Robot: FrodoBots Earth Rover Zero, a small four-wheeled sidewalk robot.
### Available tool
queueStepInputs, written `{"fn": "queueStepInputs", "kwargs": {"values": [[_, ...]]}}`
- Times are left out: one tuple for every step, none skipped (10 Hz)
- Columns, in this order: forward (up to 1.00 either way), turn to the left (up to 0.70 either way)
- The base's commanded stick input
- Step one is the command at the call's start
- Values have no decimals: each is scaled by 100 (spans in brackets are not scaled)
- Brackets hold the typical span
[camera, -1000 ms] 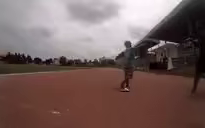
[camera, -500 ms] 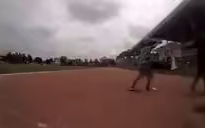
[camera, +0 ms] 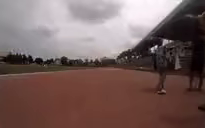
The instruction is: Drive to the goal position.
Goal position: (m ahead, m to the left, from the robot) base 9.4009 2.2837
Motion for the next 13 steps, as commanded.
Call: {"fn": "queueStepInputs", "kwargs": {"values": [[70,0],[70,0],[70,0],[70,0],[70,0],[70,0],[70,0],[70,0],[70,0],[70,0],[70,0],[70,0],[70,0]]}}
